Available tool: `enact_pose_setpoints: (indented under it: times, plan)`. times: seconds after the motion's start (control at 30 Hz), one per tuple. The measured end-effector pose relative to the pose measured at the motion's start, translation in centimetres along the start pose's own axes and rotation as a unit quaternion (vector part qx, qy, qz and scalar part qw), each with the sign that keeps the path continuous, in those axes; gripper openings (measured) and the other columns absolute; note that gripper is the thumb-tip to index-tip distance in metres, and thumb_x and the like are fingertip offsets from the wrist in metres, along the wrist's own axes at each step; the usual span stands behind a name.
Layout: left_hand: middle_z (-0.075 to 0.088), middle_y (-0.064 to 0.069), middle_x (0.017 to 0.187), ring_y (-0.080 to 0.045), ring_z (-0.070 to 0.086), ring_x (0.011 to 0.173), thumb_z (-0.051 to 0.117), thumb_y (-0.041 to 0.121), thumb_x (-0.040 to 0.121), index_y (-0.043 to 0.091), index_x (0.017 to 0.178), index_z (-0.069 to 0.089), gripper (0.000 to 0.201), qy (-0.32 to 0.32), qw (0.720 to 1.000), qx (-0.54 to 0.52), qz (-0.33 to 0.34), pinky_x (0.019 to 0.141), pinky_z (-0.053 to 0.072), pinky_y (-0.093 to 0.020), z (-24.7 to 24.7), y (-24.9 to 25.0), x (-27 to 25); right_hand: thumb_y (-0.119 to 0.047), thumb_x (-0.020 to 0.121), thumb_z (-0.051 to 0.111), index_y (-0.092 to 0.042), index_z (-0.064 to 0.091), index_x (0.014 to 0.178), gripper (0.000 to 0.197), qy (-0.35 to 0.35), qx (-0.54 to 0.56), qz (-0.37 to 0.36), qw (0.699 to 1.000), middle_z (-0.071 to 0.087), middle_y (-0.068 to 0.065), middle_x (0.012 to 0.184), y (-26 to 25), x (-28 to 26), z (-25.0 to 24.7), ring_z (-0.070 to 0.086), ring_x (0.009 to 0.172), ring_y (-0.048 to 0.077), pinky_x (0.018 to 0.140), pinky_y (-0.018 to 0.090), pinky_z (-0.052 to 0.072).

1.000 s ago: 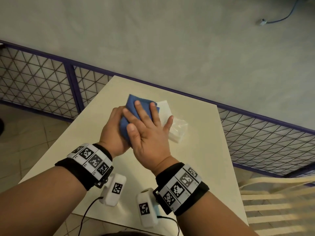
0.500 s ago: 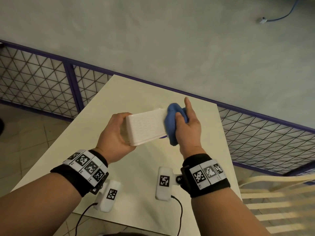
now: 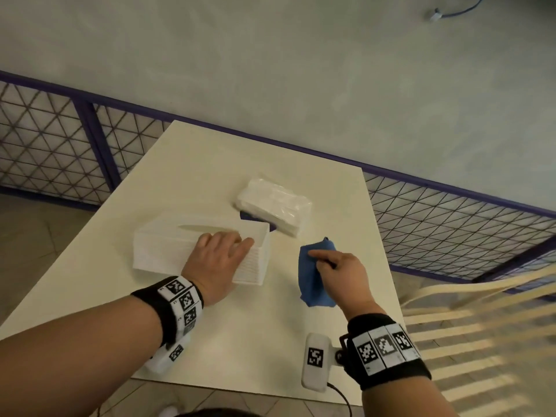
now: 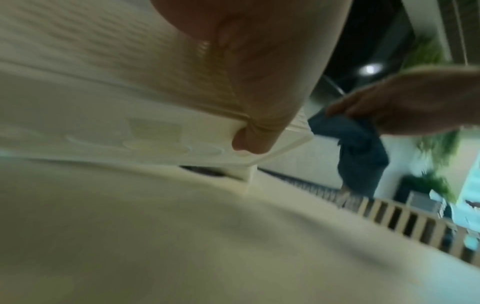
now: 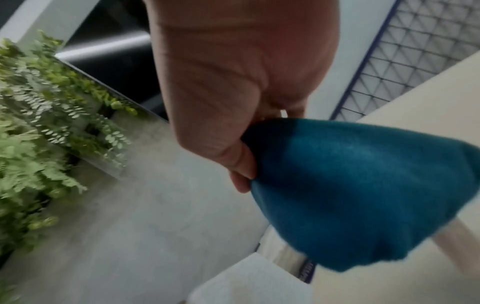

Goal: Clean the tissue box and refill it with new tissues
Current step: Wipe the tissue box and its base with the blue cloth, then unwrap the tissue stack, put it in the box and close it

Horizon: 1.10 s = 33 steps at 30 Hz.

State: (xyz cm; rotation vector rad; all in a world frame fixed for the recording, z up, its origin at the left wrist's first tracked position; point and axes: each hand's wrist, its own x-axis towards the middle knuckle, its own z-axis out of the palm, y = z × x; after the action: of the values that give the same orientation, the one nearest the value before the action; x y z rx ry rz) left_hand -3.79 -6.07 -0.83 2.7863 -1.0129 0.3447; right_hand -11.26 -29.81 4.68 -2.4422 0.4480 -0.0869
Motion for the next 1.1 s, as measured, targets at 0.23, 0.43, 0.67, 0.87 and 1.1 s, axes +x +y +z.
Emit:
enact_pose_setpoints:
  times: [0.23,0.43,0.67,0.87,1.1]
  plan:
    - [0.064,-0.004,0.112,-0.029,0.061,0.094,0.041,0.021,0.066,0.017,0.123,0.047,0.058,-0.083,0.994,0.036,0.06,0.079,0.032,-0.04,3.4,2.3,-0.6,0.0,0.091,0.047,-0.029,0.07,0.095,0.038,-0.092,0.177,0.09,0.976,0.067,-0.003,0.113,4.2,-1.3,2.1,0.058,0.11,0.014,0.096,0.014,0.043]
    - [0.061,-0.005,0.122,-0.028,0.051,0.109,0.049,0.013,0.063,0.018,0.129,0.044,0.066,-0.138,0.988,0.034,0.062,0.087,0.032,-0.042,4.8,2.5,0.4,-0.009,0.089,0.044,-0.044,0.036,0.14,0.062,-0.153,-0.156,0.202,0.955,0.027,0.004,0.151,6.9,0.2,4.0,0.041,0.126,0.026,0.101,0.032,0.041]
    - [0.0,-0.005,0.161,-0.024,0.002,0.148,0.032,-0.005,0.085,0.018,0.152,0.002,0.076,-0.209,0.977,-0.026,0.032,0.119,0.005,-0.042,4.9,2.8,1.2,-0.013,0.079,0.052,-0.032,0.058,0.12,0.045,-0.243,-0.223,0.153,0.931,0.044,0.008,0.135,6.1,0.5,7.1,0.048,0.117,0.036,0.095,0.035,0.048]
    - [-0.01,0.004,0.159,-0.014,-0.011,0.145,0.047,-0.015,0.072,0.022,0.151,0.014,0.093,-0.127,0.976,-0.15,0.091,0.117,-0.002,-0.031,4.9,1.5,1.0,-0.026,0.081,0.06,-0.027,0.049,0.131,0.051,-0.286,-0.299,0.147,0.899,0.048,0.009,0.134,5.2,2.8,6.2,0.051,0.118,0.033,0.099,0.038,0.047]
    - [0.061,0.007,0.097,-0.012,0.062,0.074,0.043,0.026,0.07,0.027,0.103,0.054,0.035,-0.169,0.962,-0.133,0.168,0.07,0.052,-0.018,4.9,-1.6,-3.2,-0.03,0.074,0.06,-0.031,0.041,0.132,0.062,-0.057,-0.151,-0.019,0.987,0.048,0.001,0.125,-3.4,5.8,5.1,0.042,0.116,0.025,0.098,0.043,0.04]
